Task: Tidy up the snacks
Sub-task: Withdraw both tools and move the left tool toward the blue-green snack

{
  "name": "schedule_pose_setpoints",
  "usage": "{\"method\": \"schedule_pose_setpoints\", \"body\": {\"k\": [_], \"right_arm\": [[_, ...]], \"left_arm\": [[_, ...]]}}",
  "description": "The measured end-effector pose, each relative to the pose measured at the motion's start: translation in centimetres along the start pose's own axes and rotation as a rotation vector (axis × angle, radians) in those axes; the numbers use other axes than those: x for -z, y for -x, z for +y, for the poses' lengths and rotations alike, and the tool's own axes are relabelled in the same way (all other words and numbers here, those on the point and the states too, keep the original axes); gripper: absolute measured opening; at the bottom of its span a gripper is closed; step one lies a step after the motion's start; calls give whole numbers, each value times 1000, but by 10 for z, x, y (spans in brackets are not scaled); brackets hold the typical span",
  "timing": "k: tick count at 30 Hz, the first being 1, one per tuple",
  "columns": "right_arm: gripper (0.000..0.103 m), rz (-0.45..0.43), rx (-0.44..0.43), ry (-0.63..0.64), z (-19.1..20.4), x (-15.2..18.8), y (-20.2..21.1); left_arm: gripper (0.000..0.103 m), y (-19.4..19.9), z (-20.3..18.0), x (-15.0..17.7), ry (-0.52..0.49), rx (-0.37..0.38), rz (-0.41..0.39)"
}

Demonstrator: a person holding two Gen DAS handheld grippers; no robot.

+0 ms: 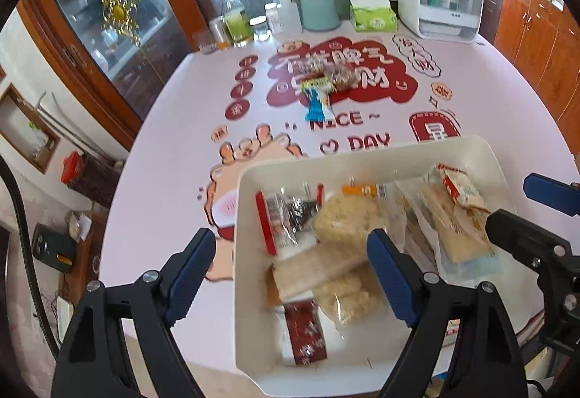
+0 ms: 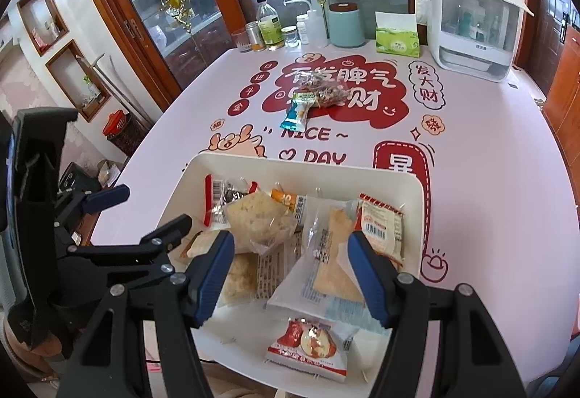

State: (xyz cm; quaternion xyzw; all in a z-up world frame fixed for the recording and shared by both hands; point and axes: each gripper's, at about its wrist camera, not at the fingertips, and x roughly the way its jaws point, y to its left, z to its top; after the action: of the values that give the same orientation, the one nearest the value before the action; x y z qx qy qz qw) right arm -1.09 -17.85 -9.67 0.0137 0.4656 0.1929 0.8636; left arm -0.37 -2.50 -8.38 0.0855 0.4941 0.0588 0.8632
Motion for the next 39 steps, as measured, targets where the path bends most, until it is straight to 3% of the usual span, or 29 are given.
{"method": "schedule_pose_setpoints", "body": {"k": [6, 10, 14, 27, 34, 39], "right_arm": [[66, -39, 20, -18, -3, -11, 3], [66, -63, 31, -44, -7, -21, 5], [66, -80, 41, -63, -12, -34, 5], [66, -159, 103, -106, -53, -122, 11], [66, -151, 110, -86, -69, -187, -8], [66, -77, 107, -67, -73, -229, -56]], "left_arm": [[88, 8, 12, -28, 25, 1, -60], [89, 11, 28, -51, 93, 53, -77], [90, 16, 38, -74, 85, 39, -131], [92, 17, 70, -170, 45, 29, -260], [97, -20, 67, -237, -19, 11, -278], [97, -82, 54, -269, -65, 33, -175]]}}
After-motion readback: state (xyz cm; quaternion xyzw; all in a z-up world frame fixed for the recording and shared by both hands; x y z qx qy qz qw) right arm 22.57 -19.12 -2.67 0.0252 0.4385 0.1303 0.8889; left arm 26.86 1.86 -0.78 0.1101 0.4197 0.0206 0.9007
